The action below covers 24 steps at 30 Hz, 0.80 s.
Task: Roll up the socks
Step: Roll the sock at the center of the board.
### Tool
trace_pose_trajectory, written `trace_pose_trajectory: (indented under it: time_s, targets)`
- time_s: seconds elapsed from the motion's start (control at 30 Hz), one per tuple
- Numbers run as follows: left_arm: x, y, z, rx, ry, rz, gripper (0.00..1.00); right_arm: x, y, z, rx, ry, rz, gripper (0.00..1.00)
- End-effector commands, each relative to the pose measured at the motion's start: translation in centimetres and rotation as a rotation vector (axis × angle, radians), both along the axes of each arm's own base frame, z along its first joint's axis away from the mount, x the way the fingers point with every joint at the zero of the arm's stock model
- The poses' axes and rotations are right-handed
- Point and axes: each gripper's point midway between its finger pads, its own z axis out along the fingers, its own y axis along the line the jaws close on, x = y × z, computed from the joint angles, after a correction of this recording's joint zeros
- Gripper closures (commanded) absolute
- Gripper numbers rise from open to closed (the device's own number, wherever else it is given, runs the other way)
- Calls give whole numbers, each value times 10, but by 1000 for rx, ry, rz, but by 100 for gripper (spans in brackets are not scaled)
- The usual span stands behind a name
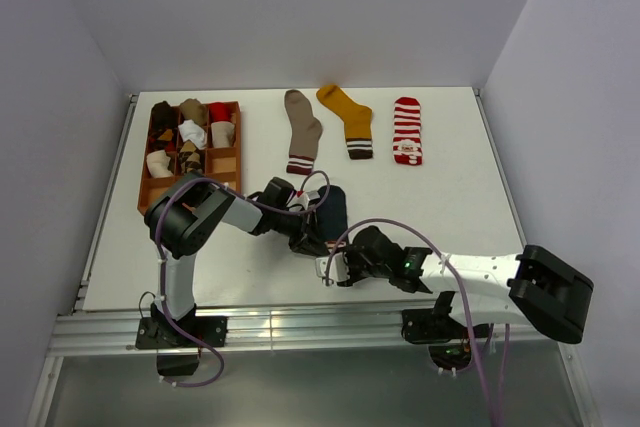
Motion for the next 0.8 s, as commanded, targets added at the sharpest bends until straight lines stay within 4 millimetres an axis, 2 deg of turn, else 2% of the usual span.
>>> trace_pose_trajectory:
  time_s: [0.0, 0.17, 0.2, 0.27, 0.3, 0.33, 0.4, 0.47, 0.5, 0.57, 0.6, 0.63, 0.67, 0.73, 0.77]
  targets:
    - [-16, 21, -34, 155, 59, 10, 100, 11, 13, 13, 14, -62, 7, 54]
    - [-17, 20, -29, 140, 50, -3, 100, 13, 11, -1, -59, -37, 5, 70]
    - [-17, 20, -28, 139, 48, -6, 100, 14, 14, 2, -55, -33, 6, 76]
    - [-16, 21, -26, 145, 31, -13, 99, 7, 13, -3, -81, 15, 21, 81]
    - [-14, 20, -23, 141, 20, -11, 97, 7, 19, 1, -69, 29, 28, 83]
    - [-9, 20, -19, 149, -17, -1, 90, 0, 10, -5, -111, 82, 22, 86]
    - [-2, 21, -13, 153, -49, 18, 81, -10, 8, -6, -129, 180, 41, 87]
    - [12, 23, -4, 171, -120, 58, 71, -7, 6, 1, -120, 238, 23, 87]
    - [16, 24, -1, 173, -141, 74, 65, -18, 0, -2, -135, 313, 39, 87]
    - [27, 26, 8, 186, -200, 116, 61, -12, -4, 4, -122, 368, 14, 87]
    - [33, 26, 12, 179, -222, 136, 58, -21, -7, 3, -132, 432, 33, 87]
    - [37, 27, 17, 187, -248, 154, 57, -21, -13, -1, -148, 476, 13, 87]
    - [44, 30, 16, 214, -274, 182, 57, -18, -10, 4, -143, 496, 16, 87]
    - [53, 32, 23, 222, -325, 217, 58, -30, -17, -5, -190, 604, 26, 87]
    - [57, 37, 20, 249, -349, 248, 57, -24, -16, -1, -185, 627, 20, 87]
